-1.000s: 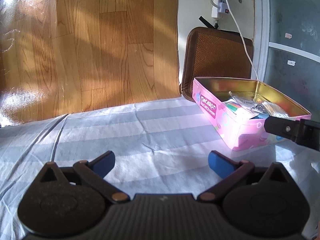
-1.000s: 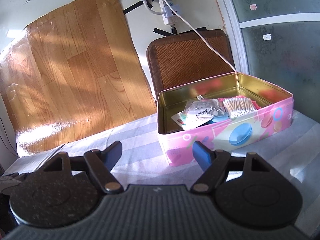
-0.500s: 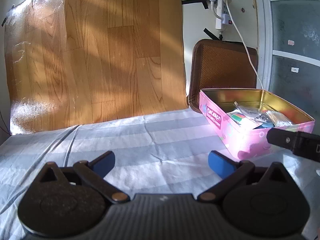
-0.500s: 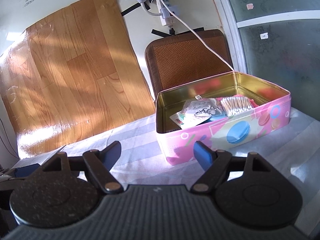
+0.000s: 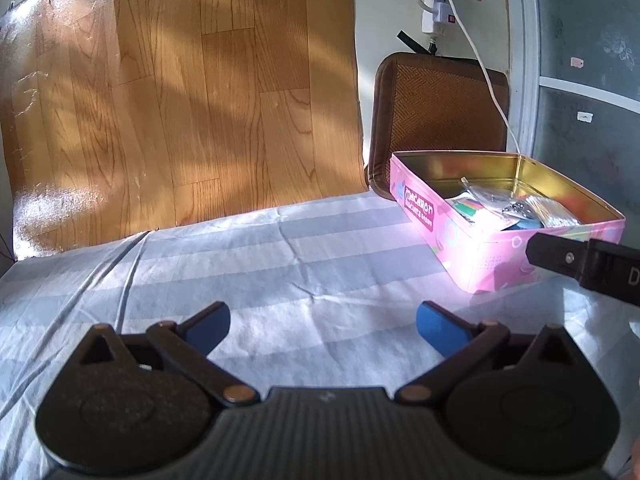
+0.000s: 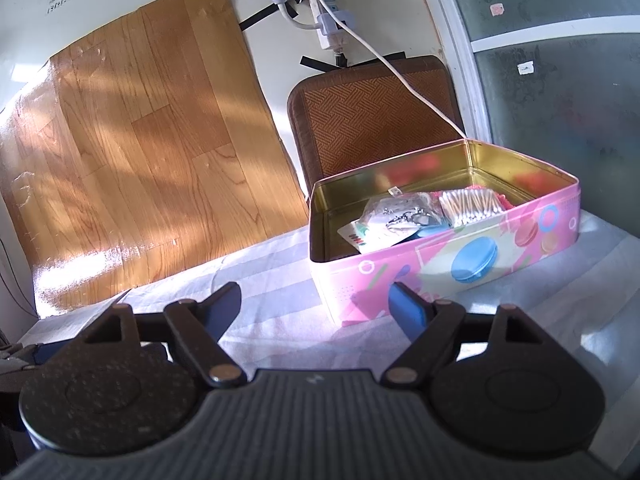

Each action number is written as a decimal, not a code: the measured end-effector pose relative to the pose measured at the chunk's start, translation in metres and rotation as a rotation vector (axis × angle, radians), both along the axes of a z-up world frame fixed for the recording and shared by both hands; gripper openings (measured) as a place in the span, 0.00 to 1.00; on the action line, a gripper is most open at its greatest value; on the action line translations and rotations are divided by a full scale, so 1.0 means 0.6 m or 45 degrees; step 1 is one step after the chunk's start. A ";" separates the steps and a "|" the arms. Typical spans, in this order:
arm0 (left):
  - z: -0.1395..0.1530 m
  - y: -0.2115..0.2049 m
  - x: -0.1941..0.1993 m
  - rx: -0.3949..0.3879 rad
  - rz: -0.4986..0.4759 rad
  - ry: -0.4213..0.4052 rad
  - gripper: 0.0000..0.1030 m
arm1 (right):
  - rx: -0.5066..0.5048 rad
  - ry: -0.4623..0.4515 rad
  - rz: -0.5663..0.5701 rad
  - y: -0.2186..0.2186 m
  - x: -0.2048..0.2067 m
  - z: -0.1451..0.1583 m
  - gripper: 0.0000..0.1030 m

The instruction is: Organize soft objects

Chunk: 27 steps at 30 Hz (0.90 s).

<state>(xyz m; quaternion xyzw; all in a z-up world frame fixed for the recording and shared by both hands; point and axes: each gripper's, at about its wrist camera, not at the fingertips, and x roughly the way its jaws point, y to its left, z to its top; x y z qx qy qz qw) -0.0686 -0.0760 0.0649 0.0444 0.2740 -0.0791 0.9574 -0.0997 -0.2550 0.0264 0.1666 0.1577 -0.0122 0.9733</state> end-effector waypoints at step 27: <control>-0.026 -0.017 0.014 0.056 -0.033 0.081 1.00 | 0.043 0.045 0.004 -0.017 0.012 -0.018 0.81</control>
